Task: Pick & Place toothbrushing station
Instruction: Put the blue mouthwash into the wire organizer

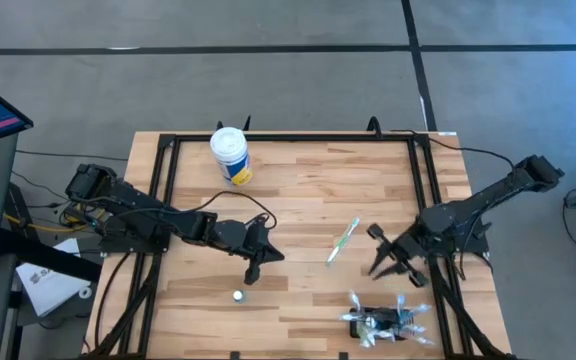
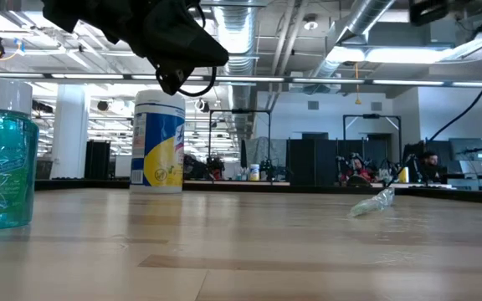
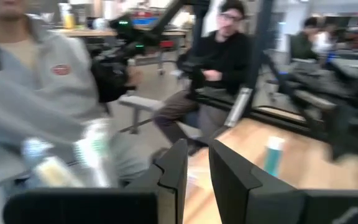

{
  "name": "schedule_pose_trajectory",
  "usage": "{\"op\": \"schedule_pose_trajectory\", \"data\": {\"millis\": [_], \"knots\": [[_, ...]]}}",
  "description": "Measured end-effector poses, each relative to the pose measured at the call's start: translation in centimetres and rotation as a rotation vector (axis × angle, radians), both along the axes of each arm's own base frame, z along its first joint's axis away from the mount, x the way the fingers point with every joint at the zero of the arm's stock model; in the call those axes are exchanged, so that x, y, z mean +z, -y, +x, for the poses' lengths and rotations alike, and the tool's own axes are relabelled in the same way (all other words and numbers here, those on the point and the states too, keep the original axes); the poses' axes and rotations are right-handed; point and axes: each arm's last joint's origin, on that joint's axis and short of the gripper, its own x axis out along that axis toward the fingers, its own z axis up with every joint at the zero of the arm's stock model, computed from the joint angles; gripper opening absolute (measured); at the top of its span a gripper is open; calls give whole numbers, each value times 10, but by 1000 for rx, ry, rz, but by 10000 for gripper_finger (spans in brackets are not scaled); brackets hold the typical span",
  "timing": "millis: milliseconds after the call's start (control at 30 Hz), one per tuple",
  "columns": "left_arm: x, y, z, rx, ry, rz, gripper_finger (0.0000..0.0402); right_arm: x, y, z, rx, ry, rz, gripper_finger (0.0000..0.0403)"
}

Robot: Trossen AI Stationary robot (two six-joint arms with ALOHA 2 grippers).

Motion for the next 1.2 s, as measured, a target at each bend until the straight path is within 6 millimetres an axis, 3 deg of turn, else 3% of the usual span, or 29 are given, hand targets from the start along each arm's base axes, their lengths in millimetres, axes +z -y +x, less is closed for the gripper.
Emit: {"op": "schedule_pose_trajectory", "data": {"millis": [300, 533, 900, 1200], "knots": [[-3, 7, -4, -140, -44, -6, 12, -1, 32, 15, -283, -11, -7, 58], [4, 24, -16, -210, -47, 0, 12, -7, 49, 22, -390, -45, -20, 58], [20, 37, -50, -233, -126, 58, 12, -14, 60, 31, -460, -114, 25, 58], [12, 46, -64, -217, -274, 2, 12, -13, 64, 32, -482, -102, 45, 58]]}}
